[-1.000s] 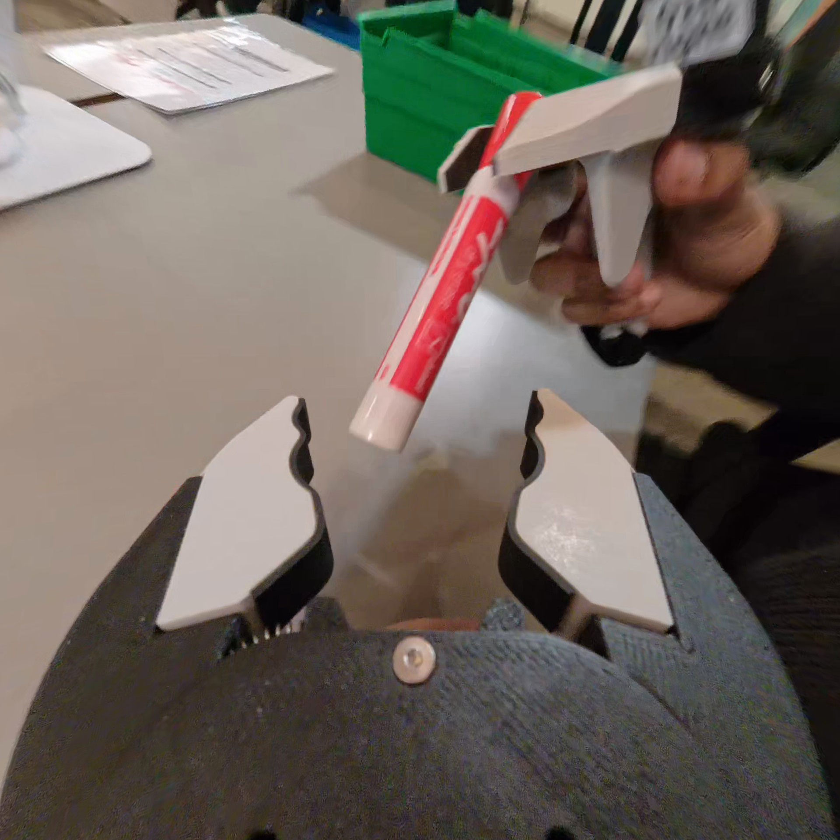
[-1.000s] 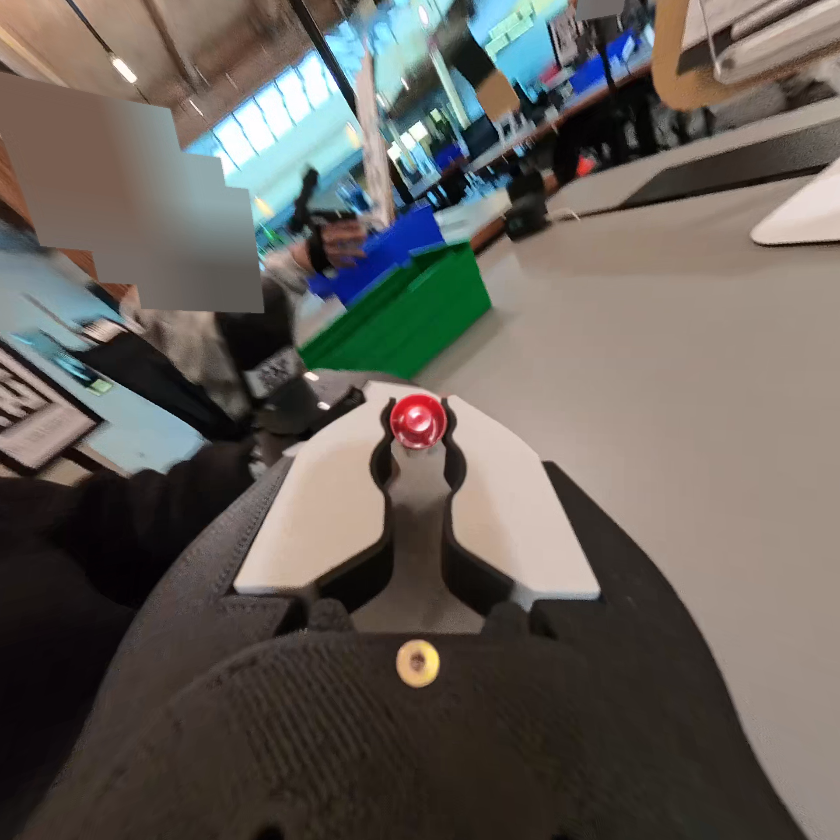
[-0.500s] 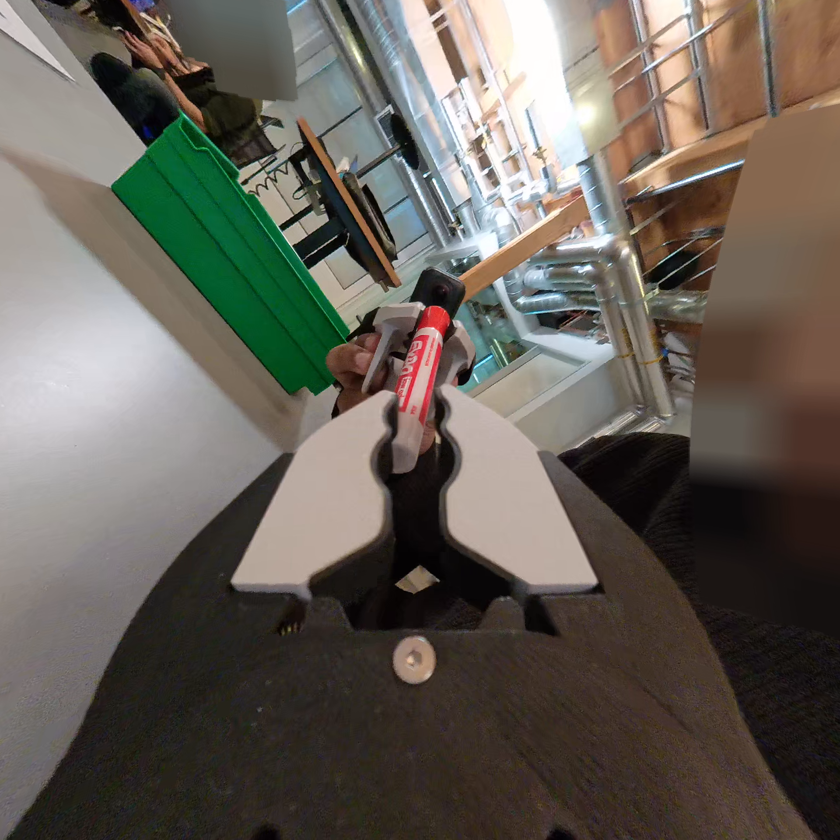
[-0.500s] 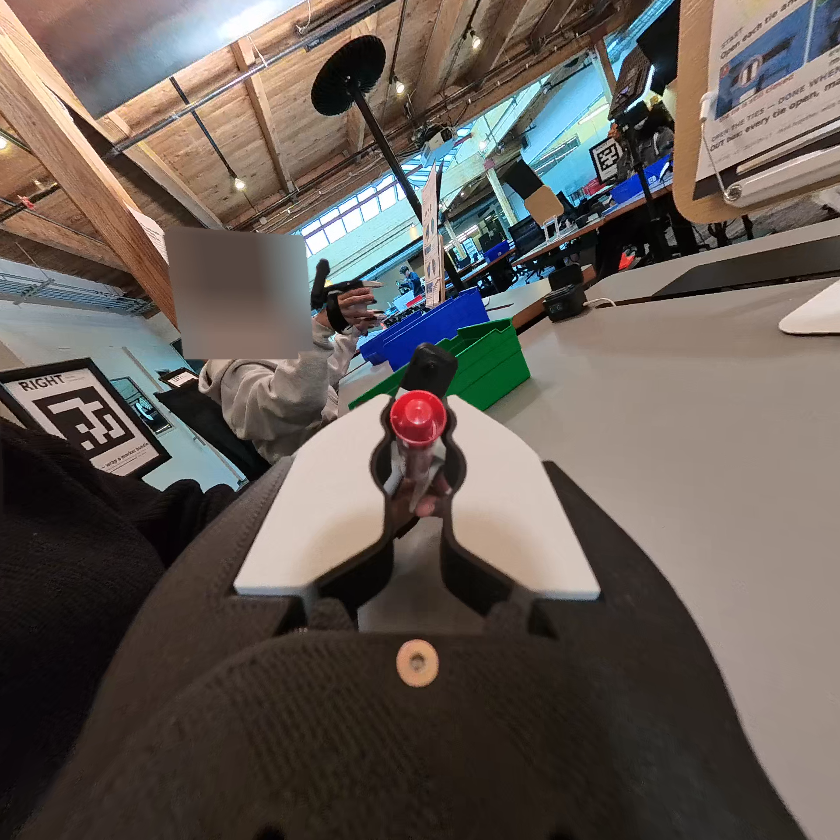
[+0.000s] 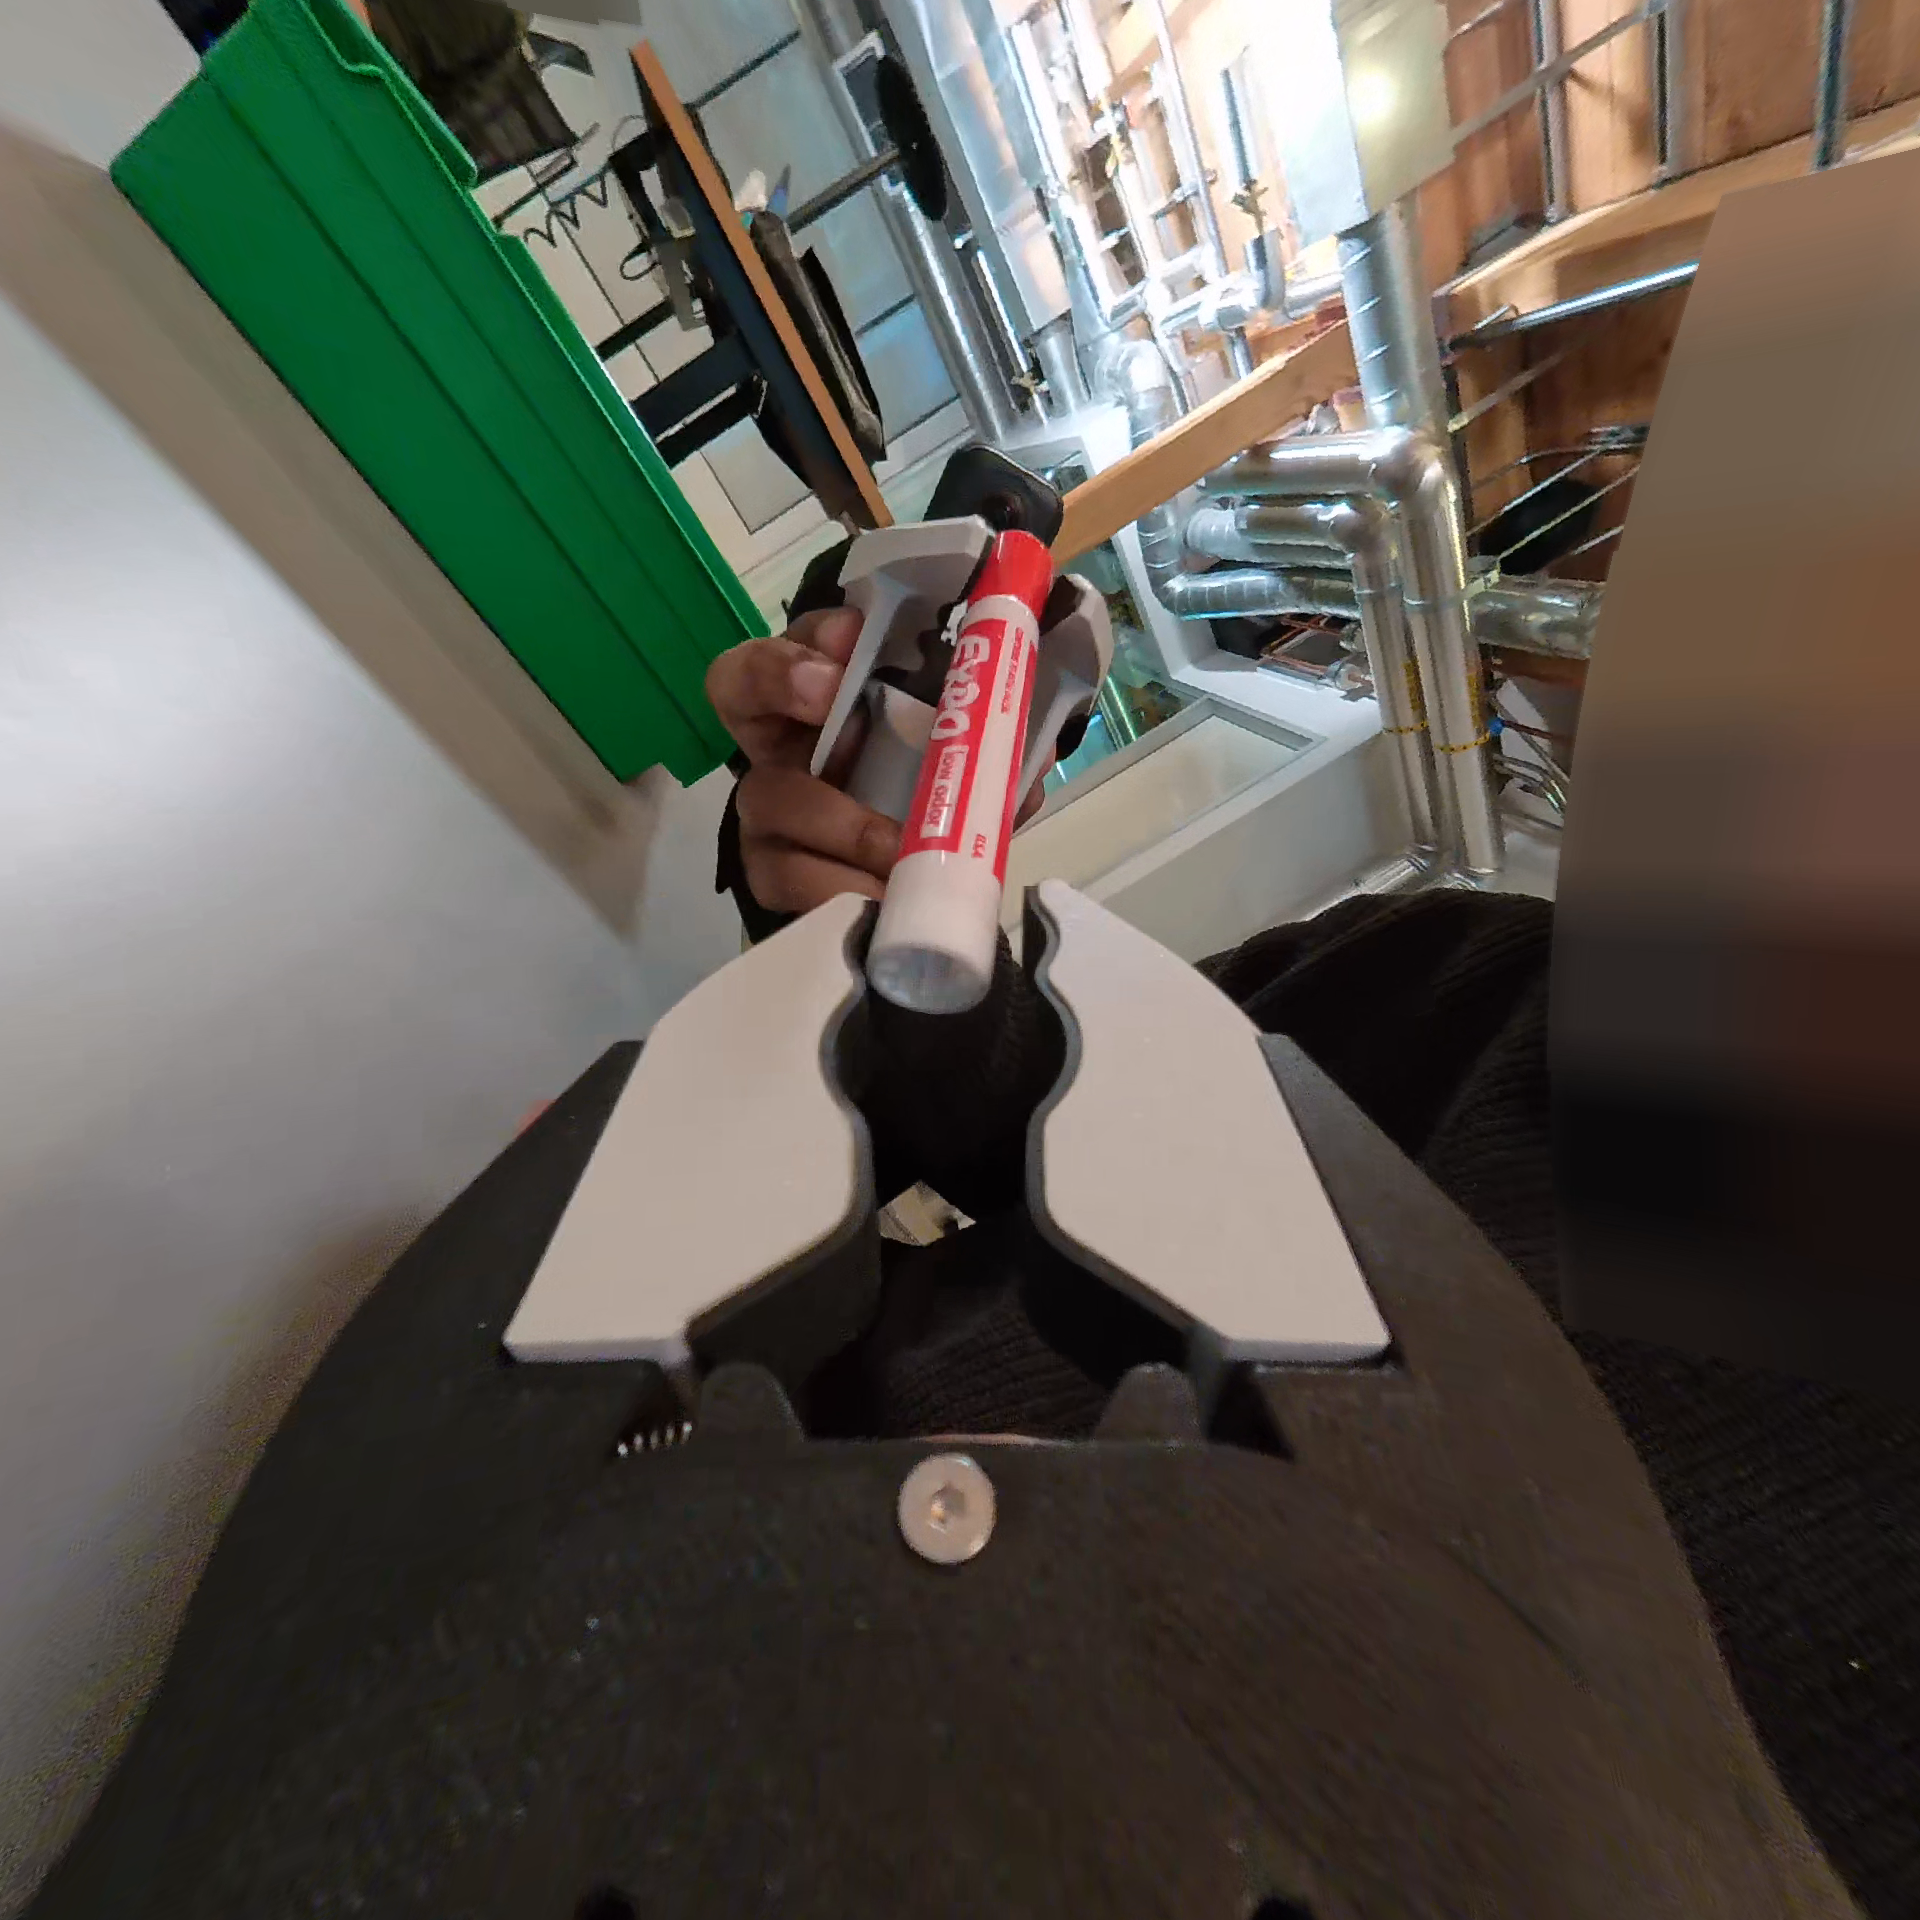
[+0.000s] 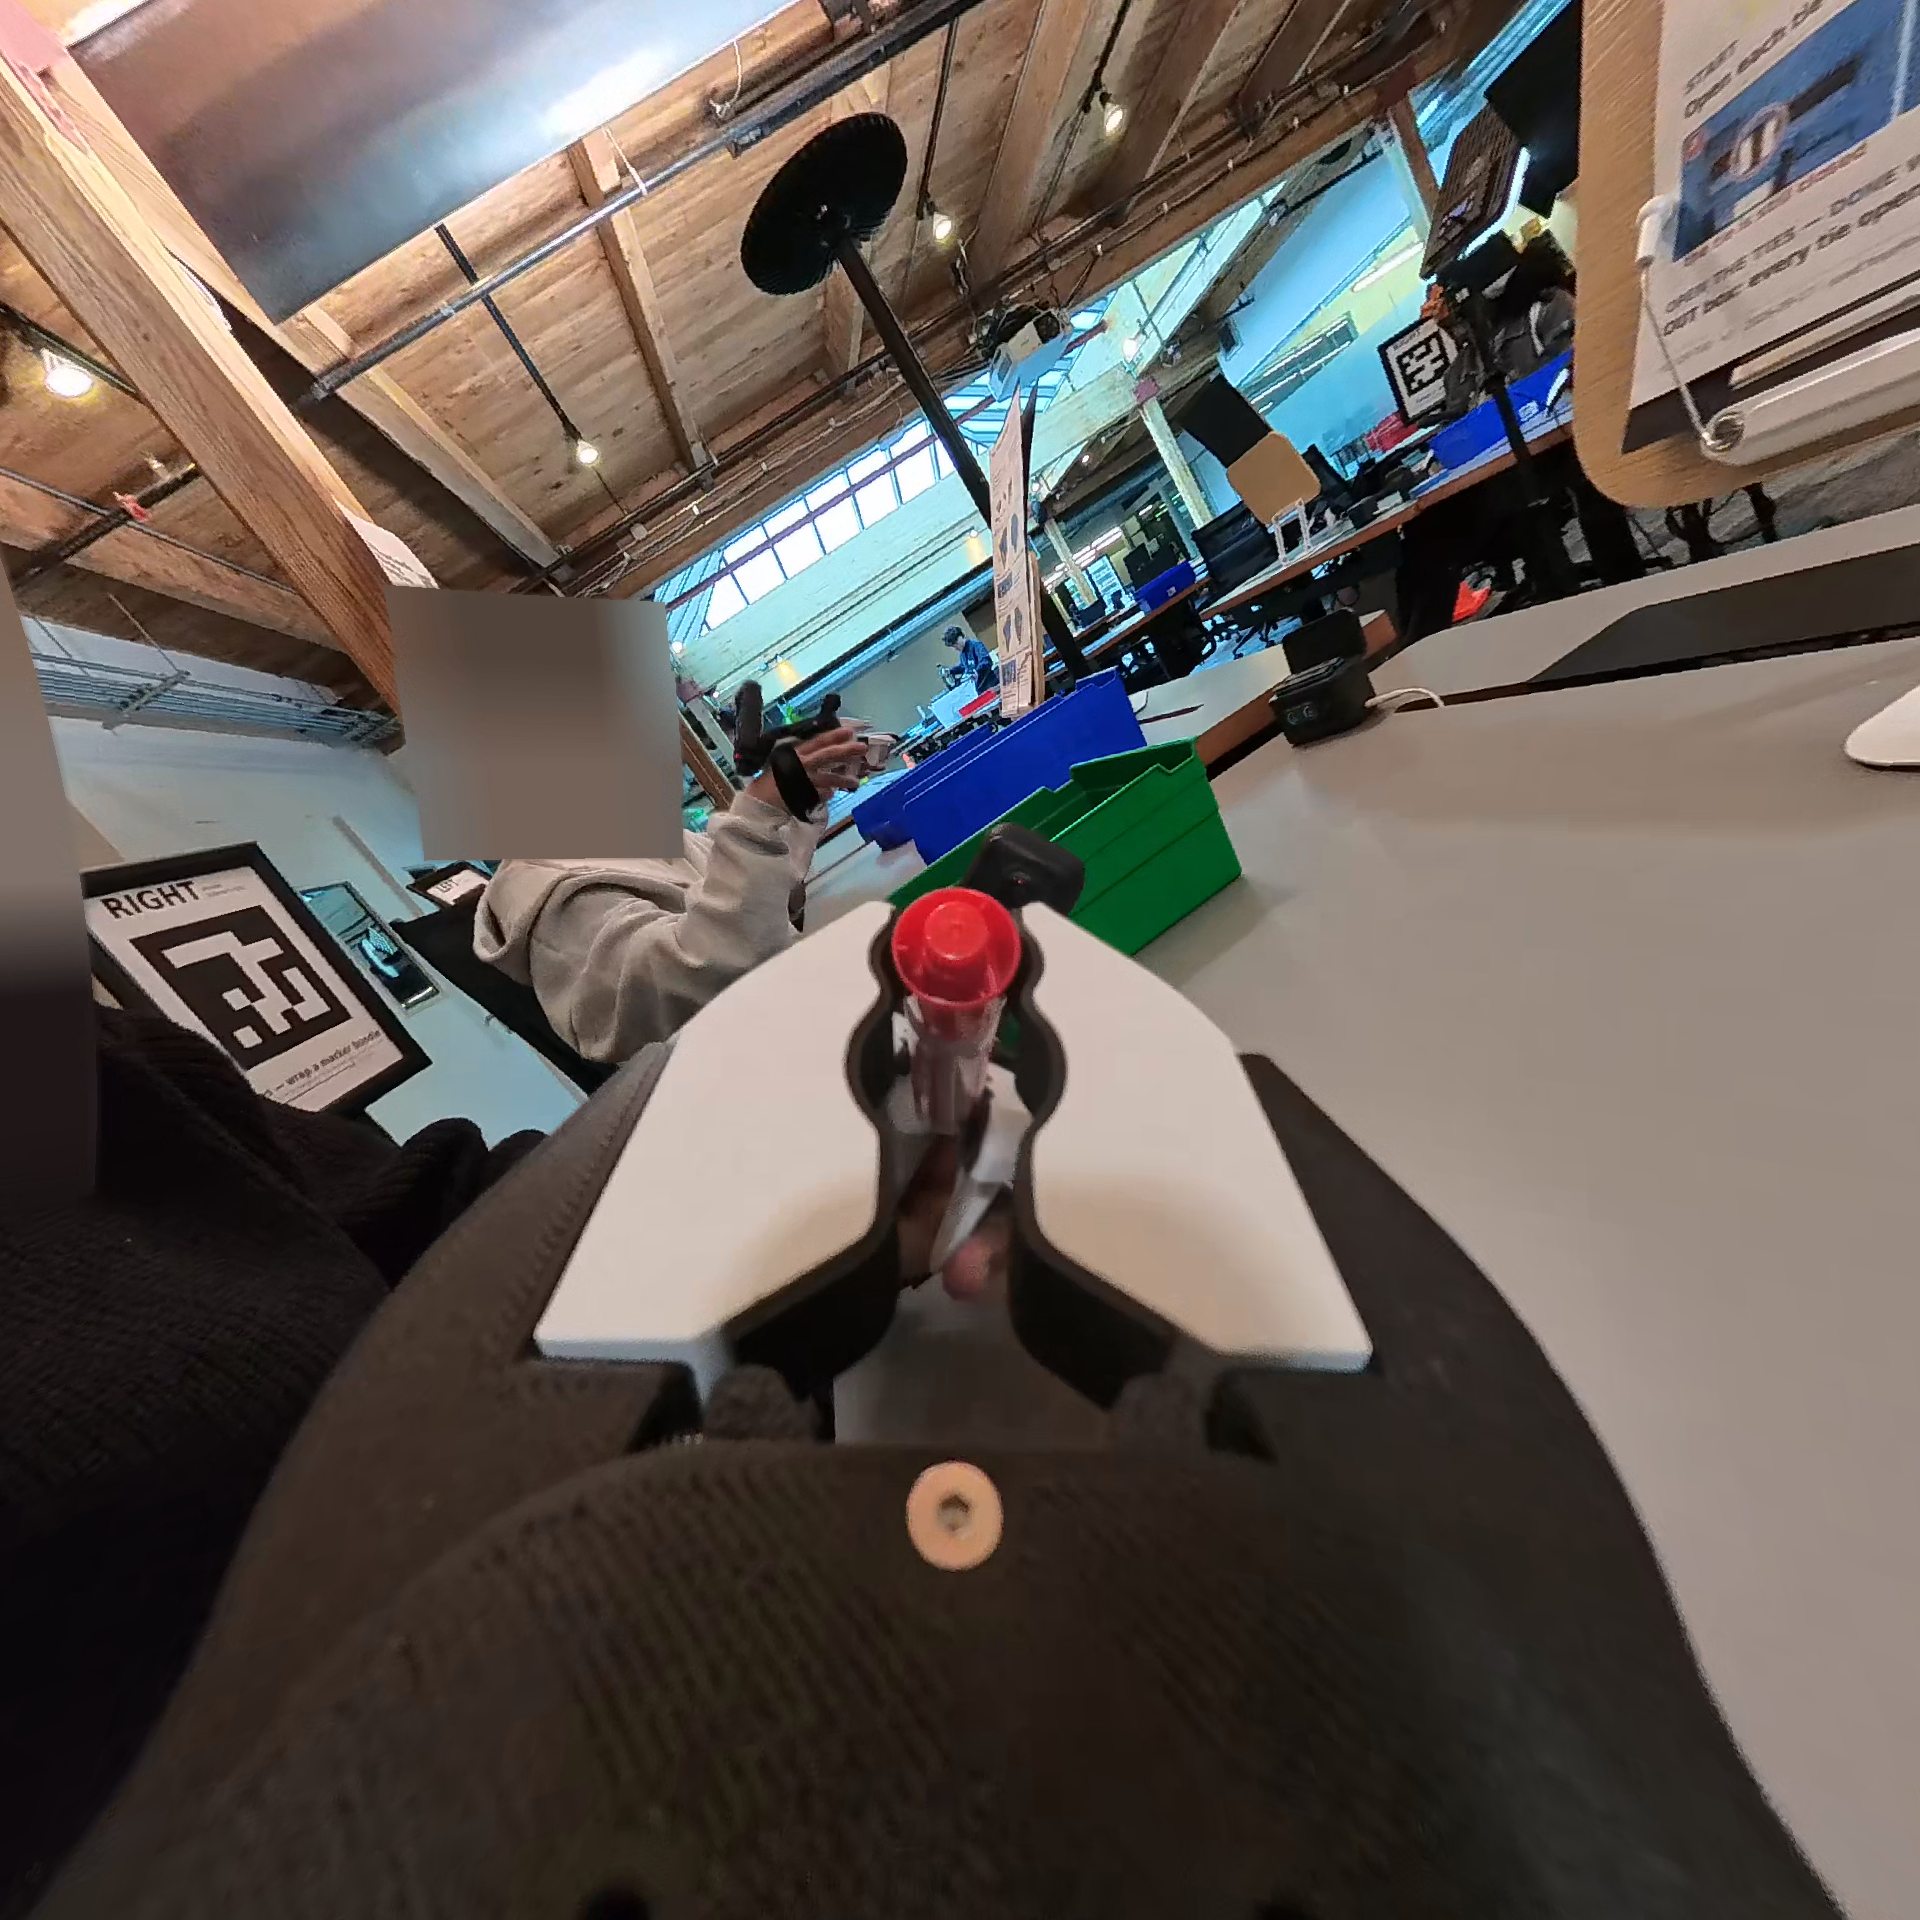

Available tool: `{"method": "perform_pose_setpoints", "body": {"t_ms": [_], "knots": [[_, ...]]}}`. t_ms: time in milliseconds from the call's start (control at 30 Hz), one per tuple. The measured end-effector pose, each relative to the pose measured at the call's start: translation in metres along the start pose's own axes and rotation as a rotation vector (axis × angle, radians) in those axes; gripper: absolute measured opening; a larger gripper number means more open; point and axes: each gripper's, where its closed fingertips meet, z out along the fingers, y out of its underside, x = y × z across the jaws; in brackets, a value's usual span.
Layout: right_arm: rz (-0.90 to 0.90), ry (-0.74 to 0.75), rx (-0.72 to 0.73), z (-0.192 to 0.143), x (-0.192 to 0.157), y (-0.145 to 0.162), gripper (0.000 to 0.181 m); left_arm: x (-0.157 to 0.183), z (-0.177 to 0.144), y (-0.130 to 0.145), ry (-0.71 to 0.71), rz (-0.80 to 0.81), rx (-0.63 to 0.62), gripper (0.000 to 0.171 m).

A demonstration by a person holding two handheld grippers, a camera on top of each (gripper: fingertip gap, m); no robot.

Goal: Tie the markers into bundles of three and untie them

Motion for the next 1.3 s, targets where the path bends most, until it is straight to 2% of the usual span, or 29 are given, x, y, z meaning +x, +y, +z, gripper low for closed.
{"method": "perform_pose_setpoints", "body": {"t_ms": [200,500,700,900,1033,1167,1300], "knots": [[0.007,-0.006,-0.041,0.003,0.002,0.006,0.019,0.004,-0.010,-0.016,0.001,0.036,0.063,0.022],[-0.138,0.089,-0.255,0.005,0.016,0.036,0.022,-0.005,-0.026,-0.034,-0.119,0.130,0.127,0.022],[-0.189,0.175,-0.369,0.001,0.031,0.052,0.046,-0.012,-0.032,-0.041,-0.201,0.169,0.154,0.022],[-0.439,0.306,-0.511,-0.003,0.046,0.069,0.046,-0.028,-0.033,-0.035,-0.372,0.298,0.073,0.022],[-0.579,0.370,-0.642,-0.005,0.055,0.088,0.046,-0.027,-0.022,-0.022,-0.373,0.344,-0.002,0.022],[-0.700,0.399,-0.727,-0.008,0.059,0.098,0.042,-0.033,-0.016,-0.011,-0.443,0.437,-0.083,0.022],[-0.788,0.405,-0.798,-0.012,0.062,0.106,0.034,-0.034,-0.013,-0.008,-0.480,0.489,-0.109,0.022]]}}
